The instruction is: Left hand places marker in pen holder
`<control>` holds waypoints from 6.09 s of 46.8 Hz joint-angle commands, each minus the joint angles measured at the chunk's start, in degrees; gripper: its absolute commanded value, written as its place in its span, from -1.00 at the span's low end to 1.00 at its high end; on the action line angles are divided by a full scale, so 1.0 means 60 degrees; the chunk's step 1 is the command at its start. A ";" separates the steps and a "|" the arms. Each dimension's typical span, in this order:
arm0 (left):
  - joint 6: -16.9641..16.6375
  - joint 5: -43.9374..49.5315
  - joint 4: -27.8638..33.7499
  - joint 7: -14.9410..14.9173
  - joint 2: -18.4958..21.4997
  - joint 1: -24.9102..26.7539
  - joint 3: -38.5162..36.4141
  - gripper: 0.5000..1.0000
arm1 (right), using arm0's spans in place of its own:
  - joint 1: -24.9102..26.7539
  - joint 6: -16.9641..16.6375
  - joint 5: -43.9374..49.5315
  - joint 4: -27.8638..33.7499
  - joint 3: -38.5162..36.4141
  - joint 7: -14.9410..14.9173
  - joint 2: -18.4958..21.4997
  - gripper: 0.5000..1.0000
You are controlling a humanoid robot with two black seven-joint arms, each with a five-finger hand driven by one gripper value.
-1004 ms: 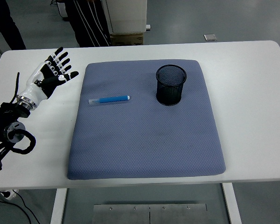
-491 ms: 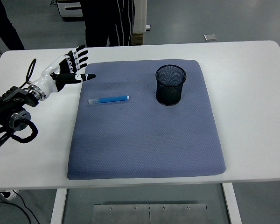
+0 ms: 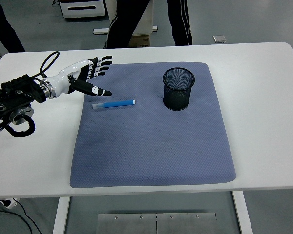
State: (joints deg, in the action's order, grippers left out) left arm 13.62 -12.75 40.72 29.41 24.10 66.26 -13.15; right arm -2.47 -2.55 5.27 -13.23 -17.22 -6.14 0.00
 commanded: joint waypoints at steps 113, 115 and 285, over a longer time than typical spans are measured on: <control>-0.0819 -0.2840 0.0083 -0.1196 -0.1966 0.2815 -0.4971 -0.29 | 0.0001 0.0000 0.0000 -0.0006 0.0000 -0.0002 0.0000 1.00; -0.0819 -0.2855 0.0068 -0.1196 -0.1995 0.2815 -0.4986 -0.31 | 0.0001 0.0000 0.0000 -0.0006 0.0000 -0.0002 0.0000 1.00; -0.1391 -0.3104 0.0083 -0.1430 -0.2259 0.2771 -0.5264 -0.97 | 0.0001 0.0000 0.0000 -0.0006 0.0000 0.0013 0.0000 1.00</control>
State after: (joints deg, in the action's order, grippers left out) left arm 5.16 -31.38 41.22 20.83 10.55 82.88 -44.73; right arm -2.46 -2.55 5.26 -13.23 -17.23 -6.14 0.00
